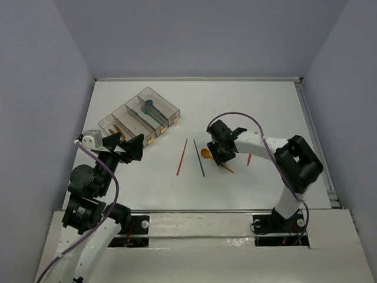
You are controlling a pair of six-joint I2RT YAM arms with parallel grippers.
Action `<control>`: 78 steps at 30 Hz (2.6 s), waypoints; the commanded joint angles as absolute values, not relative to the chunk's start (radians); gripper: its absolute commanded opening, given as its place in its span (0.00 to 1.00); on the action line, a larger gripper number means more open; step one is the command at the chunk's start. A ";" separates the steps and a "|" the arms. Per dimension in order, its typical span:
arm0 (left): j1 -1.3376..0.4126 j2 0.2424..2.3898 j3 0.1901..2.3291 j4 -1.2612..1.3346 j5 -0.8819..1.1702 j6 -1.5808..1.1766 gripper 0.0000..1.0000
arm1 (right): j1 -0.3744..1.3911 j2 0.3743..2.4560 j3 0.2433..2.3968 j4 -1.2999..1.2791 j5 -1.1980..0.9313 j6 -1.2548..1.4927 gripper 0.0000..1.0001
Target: Sort the eating utensils into containers
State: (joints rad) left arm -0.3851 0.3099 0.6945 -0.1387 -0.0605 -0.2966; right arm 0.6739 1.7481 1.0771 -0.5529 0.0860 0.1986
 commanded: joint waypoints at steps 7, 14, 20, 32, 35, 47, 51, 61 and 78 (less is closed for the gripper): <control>-0.390 0.308 0.715 -0.087 -0.052 -0.288 0.99 | 0.643 1.776 1.094 -0.511 0.087 0.163 0.18; -0.390 0.314 0.715 -0.087 -0.052 -0.290 0.99 | 0.632 1.749 1.111 -0.503 0.124 0.153 0.00; -0.390 0.316 0.715 -0.086 -0.049 -0.288 0.99 | 0.632 1.717 1.278 -0.468 0.141 0.101 0.00; -0.390 0.330 0.713 -0.086 -0.048 -0.287 0.99 | 0.669 2.067 1.823 -0.084 -0.140 0.031 0.00; -0.390 0.336 0.715 -0.089 -0.051 -0.285 0.99 | 0.669 2.179 1.980 -0.104 -0.166 0.026 0.00; -0.390 0.350 0.718 -0.089 -0.052 -0.278 0.99 | 0.669 2.512 2.433 -0.132 -0.244 0.015 0.00; -0.390 0.348 0.716 -0.089 -0.052 -0.278 0.99 | 0.678 2.556 2.457 -0.155 -0.238 0.012 0.00; -0.380 0.347 0.718 -0.089 -0.049 -0.279 0.99 | 0.687 2.543 2.367 -0.156 -0.253 0.012 0.01; -0.351 0.347 0.715 -0.084 -0.048 -0.279 0.99 | 0.696 2.416 2.332 -0.137 -0.183 0.023 0.45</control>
